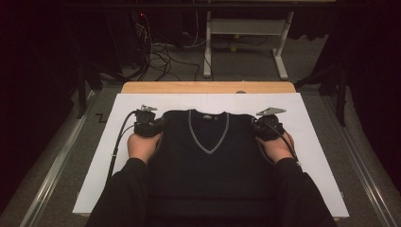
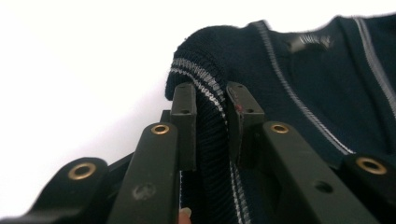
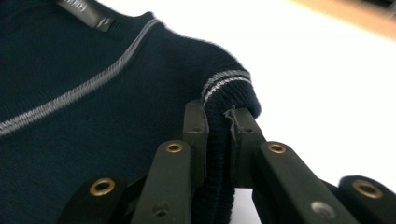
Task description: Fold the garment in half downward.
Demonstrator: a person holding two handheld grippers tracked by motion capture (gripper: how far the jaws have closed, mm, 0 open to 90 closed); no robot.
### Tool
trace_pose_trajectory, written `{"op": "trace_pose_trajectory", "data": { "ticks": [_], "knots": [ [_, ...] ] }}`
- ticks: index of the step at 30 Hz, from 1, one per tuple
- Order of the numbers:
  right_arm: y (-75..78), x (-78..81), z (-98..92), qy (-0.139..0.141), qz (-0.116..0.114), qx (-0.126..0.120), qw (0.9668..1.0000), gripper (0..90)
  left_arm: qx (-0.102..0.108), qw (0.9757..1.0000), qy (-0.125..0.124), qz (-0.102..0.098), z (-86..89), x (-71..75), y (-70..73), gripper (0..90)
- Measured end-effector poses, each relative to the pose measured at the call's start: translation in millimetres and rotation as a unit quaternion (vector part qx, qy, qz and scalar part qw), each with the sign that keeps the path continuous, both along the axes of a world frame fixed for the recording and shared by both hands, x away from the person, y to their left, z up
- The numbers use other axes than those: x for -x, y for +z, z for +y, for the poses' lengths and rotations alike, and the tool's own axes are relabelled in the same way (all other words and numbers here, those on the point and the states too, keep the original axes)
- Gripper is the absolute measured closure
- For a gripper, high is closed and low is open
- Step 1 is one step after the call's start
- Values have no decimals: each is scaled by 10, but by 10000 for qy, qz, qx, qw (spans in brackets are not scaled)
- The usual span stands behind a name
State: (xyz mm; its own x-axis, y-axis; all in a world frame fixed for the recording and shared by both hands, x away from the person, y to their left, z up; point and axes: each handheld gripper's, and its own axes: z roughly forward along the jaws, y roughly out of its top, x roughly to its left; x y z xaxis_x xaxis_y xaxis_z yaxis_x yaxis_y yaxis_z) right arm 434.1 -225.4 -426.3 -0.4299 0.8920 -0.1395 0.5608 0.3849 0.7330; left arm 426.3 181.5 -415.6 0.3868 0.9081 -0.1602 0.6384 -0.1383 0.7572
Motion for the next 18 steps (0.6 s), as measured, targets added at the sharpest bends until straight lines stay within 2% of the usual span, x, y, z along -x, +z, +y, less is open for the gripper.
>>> {"op": "trace_pose_trajectory", "data": {
  "ticks": [3, 5, 6, 11, 18],
  "knots": [
    [201, 34, -109, -125, -408, -201, 9989, 806, 128, 9994, 28, -320, 59, 21, 190, 722],
    [340, 59, -167, -162, -675, -340, 9970, 807, 276, 9982, 45, -533, 88, 40, 329, 722],
    [409, 71, -189, -202, -795, -426, 9957, 807, 280, 9975, 44, -651, 93, 47, 400, 722],
    [743, 106, -199, -257, -1313, -586, 9893, 807, 329, 9947, 104, -969, 96, 49, 724, 721],
    [1106, 127, -184, -189, -1683, -711, 9830, 805, 490, 9908, 241, -1239, 154, 52, 989, 720]
  ]
}}
